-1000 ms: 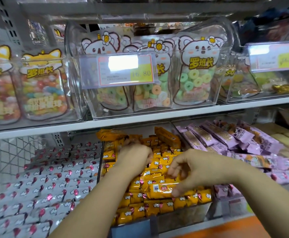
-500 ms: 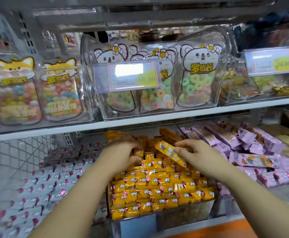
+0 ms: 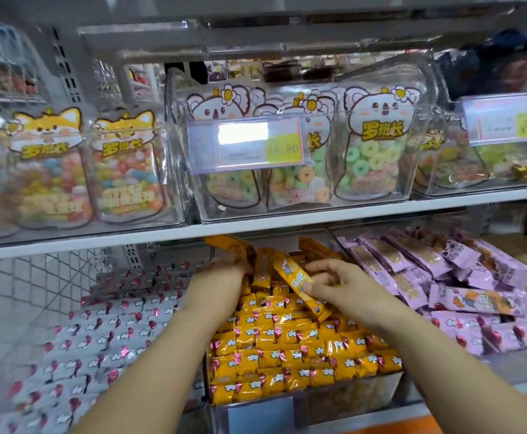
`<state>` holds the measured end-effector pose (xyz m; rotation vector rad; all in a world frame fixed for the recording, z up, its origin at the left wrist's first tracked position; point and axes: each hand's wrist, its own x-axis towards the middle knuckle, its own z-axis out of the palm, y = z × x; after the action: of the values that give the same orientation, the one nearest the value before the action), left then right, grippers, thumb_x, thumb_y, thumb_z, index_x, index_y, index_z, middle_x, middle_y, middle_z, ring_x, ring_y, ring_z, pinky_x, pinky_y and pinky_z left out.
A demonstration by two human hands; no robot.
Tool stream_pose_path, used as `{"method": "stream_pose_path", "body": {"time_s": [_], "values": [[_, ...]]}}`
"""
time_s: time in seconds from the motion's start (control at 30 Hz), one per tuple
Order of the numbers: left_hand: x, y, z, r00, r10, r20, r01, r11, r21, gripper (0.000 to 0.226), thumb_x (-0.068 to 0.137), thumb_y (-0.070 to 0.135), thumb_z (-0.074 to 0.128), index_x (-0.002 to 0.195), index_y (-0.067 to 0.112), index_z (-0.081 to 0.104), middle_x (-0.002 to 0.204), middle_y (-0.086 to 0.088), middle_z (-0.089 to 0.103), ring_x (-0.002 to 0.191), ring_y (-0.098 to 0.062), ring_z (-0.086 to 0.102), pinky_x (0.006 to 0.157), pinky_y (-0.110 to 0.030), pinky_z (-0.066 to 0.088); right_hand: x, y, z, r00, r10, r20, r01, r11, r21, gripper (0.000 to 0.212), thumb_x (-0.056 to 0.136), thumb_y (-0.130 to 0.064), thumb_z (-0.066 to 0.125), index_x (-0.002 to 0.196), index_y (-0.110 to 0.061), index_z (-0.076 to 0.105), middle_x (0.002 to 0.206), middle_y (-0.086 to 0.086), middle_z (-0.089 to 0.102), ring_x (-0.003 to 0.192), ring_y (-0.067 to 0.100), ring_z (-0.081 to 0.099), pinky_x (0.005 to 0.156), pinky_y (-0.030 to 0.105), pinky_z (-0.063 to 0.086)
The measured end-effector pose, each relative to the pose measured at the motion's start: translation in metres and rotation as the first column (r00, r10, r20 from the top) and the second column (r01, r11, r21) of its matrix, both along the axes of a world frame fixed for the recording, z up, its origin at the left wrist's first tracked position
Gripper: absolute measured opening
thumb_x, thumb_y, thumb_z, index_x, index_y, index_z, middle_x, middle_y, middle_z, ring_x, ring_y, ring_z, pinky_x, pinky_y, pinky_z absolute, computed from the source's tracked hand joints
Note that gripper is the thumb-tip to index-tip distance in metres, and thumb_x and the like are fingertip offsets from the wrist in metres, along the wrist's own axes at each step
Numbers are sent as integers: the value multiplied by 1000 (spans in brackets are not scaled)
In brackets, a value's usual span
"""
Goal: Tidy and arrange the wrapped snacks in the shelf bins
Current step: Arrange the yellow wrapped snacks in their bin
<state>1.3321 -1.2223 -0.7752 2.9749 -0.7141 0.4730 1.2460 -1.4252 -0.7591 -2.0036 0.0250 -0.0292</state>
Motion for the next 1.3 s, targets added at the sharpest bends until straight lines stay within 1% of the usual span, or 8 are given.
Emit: {"method": "stream_pose_path", "body": {"time_s": [0.1,0.27,0.5,0.67,0.83,1.03,1.17,1.3], "values": [[2,-3,-2,1000,12,13,-12,1000,-5,36,94,13,47,127,27,52,129,0,48,113,-21,51,88,-30,47,4,5,-1,1000,6,17,-7,1000,6,35,87,-20,64,120,-24,52,94,0,69,88,16,67,86,35,54],[2,-5,-1,999,39,30,-42,994,101,32,90,14,56,113,36,61,131,2,43,119,-23,44,99,-37,40,7,10,-1,1000,19,19,-20,999,42,37,87,-14,64,120,-21,52,90,0,69,79,10,66,71,16,51],[-5,-5,10,992,37,-124,-12,981,192,23,92,33,51,111,39,62,147,6,28,135,-25,24,110,-47,25,15,18,-4,991,-103,84,99,994,51,42,83,-14,68,121,-17,50,89,-1,67,69,11,64,62,25,47],[-12,-9,10,993,39,-113,-19,984,177,23,93,44,51,105,30,65,135,2,42,128,-25,35,106,-45,32,18,20,-4,971,-161,177,173,983,-60,27,79,-12,70,97,-20,52,85,-1,59,73,14,58,58,18,45],[-12,-15,10,988,-3,-152,15,997,79,27,92,44,53,116,36,64,137,5,48,123,-23,45,109,-44,31,21,15,-4,925,-236,298,259,965,-38,18,84,-27,68,98,-22,58,88,-8,64,76,1,57,65,17,42],[-8,-28,2,999,-35,-37,40,986,162,36,93,34,52,127,24,56,158,4,9,145,-30,-8,114,-53,-8,20,10,-2,844,-319,431,392,916,-90,13,83,-25,68,87,-22,56,67,-10,55,59,-1,51,50,10,36],[-11,-39,6,997,-70,-41,75,986,149,40,94,26,49,134,19,48,158,4,10,146,-28,-4,116,-54,-1,16,7,0,808,-324,492,422,901,-98,44,80,-20,69,113,-29,40,72,-4,58,68,12,60,60,28,50],[-12,-41,7,992,-87,-89,101,980,170,18,92,30,52,101,26,68,157,8,13,145,-29,-8,115,-55,-8,13,5,3,808,-291,513,415,898,-144,43,81,-22,69,108,-35,38,73,-4,59,68,10,60,61,29,51]]}}
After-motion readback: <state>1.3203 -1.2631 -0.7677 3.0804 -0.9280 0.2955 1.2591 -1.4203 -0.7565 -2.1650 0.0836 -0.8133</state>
